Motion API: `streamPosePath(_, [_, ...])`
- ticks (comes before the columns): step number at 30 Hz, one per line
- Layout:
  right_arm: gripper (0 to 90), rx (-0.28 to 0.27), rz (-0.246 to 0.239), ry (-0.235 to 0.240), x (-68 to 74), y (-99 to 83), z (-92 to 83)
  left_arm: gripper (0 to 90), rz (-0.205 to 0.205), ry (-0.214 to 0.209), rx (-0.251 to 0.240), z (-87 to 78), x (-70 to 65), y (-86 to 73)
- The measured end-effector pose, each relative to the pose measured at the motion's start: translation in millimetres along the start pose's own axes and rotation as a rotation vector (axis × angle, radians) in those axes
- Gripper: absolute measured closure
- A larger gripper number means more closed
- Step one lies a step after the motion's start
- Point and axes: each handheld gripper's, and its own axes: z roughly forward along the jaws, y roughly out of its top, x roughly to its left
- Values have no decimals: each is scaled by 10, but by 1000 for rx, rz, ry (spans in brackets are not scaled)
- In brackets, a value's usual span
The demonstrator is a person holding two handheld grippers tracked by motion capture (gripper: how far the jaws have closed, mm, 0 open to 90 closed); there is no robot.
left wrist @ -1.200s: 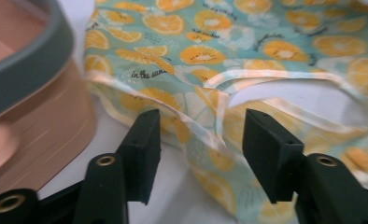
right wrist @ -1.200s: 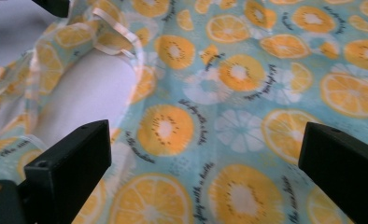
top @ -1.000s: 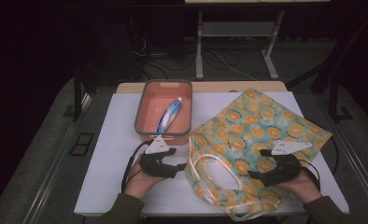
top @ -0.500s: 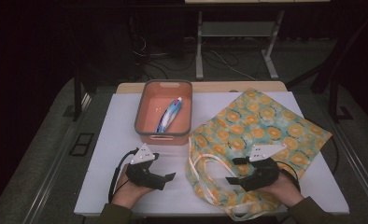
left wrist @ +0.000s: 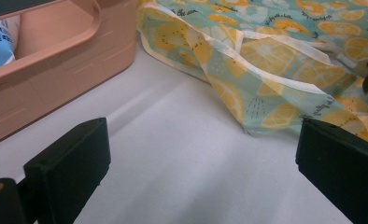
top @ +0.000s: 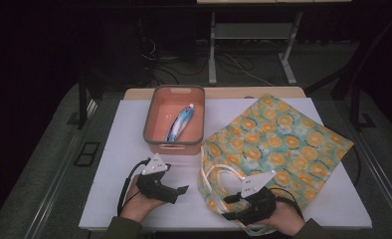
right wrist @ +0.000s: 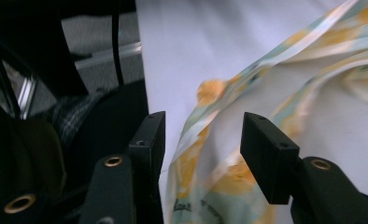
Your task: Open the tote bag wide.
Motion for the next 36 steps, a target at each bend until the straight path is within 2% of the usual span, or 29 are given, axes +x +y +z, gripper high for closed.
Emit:
streamPosePath(3, [512,29,-20,6,18,-3,58,15,0,-3,-1,0,3,-3])
streamPosePath(4, [544,56,-36,11,40,-16,123,16,1,-3,0,0,4,-2])
streamPosePath(6, [613,91,-61,-7,59,-35,172,18,2,-2,1,-1,4,-2])
streamPosePath(7, [613,91,-61,-7,59,-35,172,18,3,-2,1,-1,4,-1])
streamPosePath(8, [712,108,-68,-2,56,-48,191,20,4,-3,1,-1,4,-1])
streamPosePath(9, [712,108,-68,-2,56,-48,191,20,5,-3,2,-1,5,0])
streamPosePath(10, [799,107,-67,-1,52,-48,183,21,4,-3,2,0,5,0])
streamPosePath(11, [799,107,-67,-1,52,-48,183,21,3,-4,2,0,6,0])
streamPosePath(12, [858,92,-64,5,41,-44,154,22,3,-3,2,1,6,0])
streamPosePath(13, [868,83,-62,7,35,-42,142,23,3,-3,3,1,6,0])
streamPosePath(16, [876,54,-47,4,3,-35,83,24,4,-2,2,1,7,-1])
streamPosePath(21, [882,-28,-18,-43,-84,-4,-116,24,1,-1,-2,-3,8,-1])
streamPosePath(26, [884,-117,30,-142,-265,-14,-435,25,-2,0,-2,-6,12,-2])
streamPosePath(27, [884,-117,30,-142,-265,-14,-435,25,-1,-1,-2,-7,12,-1])
streamPosePath(28, [885,-131,42,-163,-312,-27,-502,24,-1,-1,-3,-9,12,-1])
streamPosePath(29, [886,-150,68,-218,-416,-64,-637,25,0,0,-3,-9,12,0])
streamPosePath(31, [886,-159,83,-235,-460,-83,-687,25,-2,-1,-3,-10,12,0])
streamPosePath(32, [886,-175,123,-295,-592,-151,-832,25,-2,0,-3,-9,12,1])
streamPosePath(36, [886,-198,199,-388,-807,-291,-1069,24,-3,-2,-3,-7,13,1])
